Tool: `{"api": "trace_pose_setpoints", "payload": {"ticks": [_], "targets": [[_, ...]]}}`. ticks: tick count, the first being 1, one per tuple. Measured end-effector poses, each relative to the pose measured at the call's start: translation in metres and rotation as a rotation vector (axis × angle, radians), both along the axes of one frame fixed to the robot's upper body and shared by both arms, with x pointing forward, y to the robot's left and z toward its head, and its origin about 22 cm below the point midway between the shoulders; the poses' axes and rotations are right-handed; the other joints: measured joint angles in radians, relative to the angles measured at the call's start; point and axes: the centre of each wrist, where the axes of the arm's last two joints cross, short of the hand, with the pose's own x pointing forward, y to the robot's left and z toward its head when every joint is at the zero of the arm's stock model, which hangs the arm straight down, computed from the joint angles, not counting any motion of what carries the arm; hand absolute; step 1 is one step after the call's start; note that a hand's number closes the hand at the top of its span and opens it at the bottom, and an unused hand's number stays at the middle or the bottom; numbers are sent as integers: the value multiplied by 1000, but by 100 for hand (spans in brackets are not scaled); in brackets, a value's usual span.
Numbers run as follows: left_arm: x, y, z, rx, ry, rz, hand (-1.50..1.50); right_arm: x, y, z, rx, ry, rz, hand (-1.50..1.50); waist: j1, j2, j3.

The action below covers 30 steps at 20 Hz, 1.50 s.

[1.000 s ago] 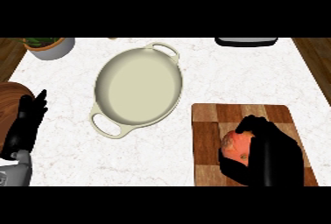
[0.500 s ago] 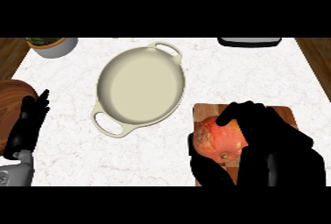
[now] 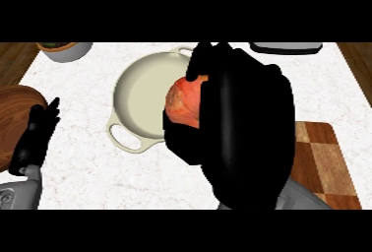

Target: Pick the squash from the cutting board and place it in the pot

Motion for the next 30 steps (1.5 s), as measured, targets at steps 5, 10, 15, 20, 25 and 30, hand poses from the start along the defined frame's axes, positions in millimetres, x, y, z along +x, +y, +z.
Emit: {"api": "trace_pose_setpoints", "payload": {"ticks": [5,10,15,20,25,30], "targets": [[6,-10,2,-6,-5,-7,0,39,20,10,7,92,1,150,6,3,0],[0,-9,0,-4,-5,-8,0,76,38,6,5,207,3,150,15,5,0],[0,-3,-2,-1,-7,-18,0,106,45,-19,49,328,7,150,21,8,0],[2,-11,0,1,-15,-37,0,130,44,-48,150,429,3,-150,36,12,1],[6,-17,-1,-3,-16,-38,0,139,44,-65,324,401,27,-150,42,14,1],[7,-14,4,-3,-14,-36,0,144,40,-66,528,262,37,-150,36,12,2]]}}
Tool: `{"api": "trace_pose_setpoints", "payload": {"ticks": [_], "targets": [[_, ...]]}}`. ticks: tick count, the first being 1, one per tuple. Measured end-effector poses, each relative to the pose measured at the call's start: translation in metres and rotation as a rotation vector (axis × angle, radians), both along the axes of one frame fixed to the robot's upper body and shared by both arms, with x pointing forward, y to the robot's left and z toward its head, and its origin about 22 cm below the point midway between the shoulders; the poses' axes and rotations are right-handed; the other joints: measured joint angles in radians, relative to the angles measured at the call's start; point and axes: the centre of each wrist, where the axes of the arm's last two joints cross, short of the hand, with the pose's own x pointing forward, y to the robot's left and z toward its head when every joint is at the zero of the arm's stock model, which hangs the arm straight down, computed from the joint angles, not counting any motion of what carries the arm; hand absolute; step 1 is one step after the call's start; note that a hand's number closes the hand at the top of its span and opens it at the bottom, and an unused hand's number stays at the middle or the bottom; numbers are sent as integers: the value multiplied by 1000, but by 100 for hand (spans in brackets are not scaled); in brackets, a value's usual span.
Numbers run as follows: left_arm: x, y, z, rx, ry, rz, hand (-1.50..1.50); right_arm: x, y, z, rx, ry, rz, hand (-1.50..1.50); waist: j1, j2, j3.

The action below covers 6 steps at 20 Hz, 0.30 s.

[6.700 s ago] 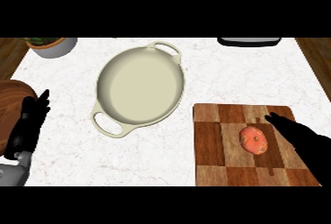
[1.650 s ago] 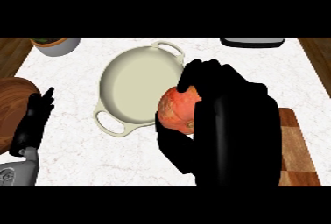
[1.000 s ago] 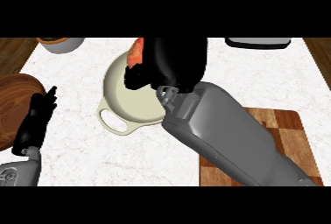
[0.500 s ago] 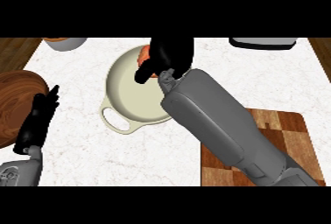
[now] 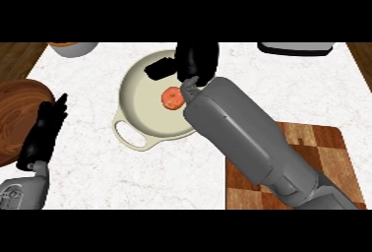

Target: Pick the squash from the cutting board and place it in the pot

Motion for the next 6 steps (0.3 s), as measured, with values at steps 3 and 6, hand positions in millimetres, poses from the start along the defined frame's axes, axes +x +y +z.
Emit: {"api": "trace_pose_setpoints", "payload": {"ticks": [3,6], "targets": [[-3,6,-3,-2,7,22,0,2,-5,0,94,-84,-44,-150,-18,-4,0],[-10,14,-3,-4,17,45,0,1,-15,-10,159,-146,-92,-150,-40,-11,0]]}}
